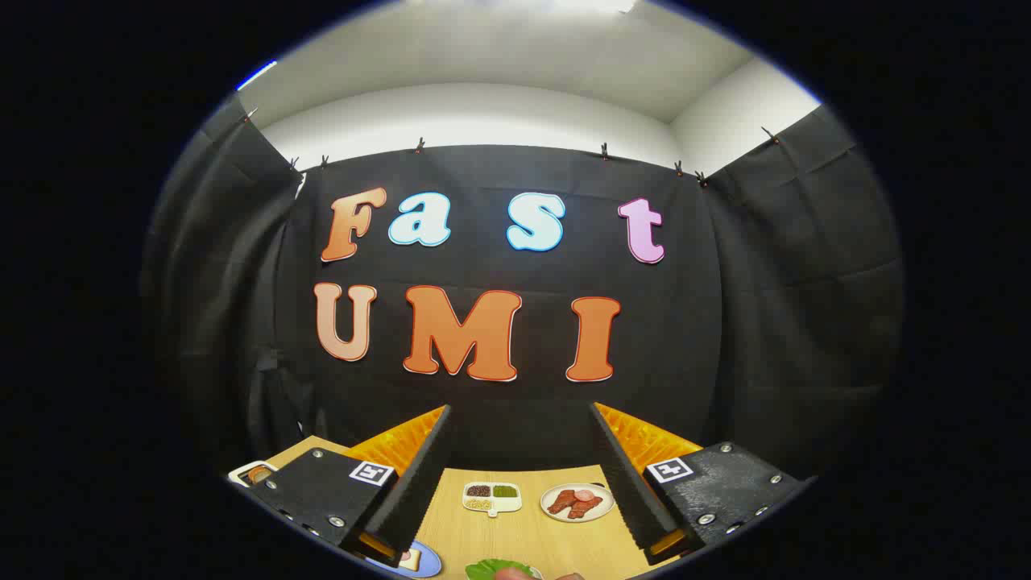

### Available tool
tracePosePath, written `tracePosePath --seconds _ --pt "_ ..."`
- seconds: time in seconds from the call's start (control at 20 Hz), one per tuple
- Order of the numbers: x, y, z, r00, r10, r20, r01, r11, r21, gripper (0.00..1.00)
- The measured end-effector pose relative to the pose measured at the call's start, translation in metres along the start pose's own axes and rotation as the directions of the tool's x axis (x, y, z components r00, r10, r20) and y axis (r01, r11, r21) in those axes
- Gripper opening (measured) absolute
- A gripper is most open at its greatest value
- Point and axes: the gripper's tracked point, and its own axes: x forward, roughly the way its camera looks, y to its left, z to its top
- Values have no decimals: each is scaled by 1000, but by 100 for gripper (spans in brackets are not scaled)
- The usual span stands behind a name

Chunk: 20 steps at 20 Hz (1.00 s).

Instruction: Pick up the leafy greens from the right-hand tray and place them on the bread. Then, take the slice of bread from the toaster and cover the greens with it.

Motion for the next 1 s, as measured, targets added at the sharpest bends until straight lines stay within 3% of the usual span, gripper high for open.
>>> tracePosePath --seconds 0.3,0.6,1.0 --pt "6 13 6 998 57 33 -58 997 40 98" --pt "7 18 10 997 59 49 -62 996 56 98" --pt "12 25 -32 996 73 -51 -72 997 30 98"
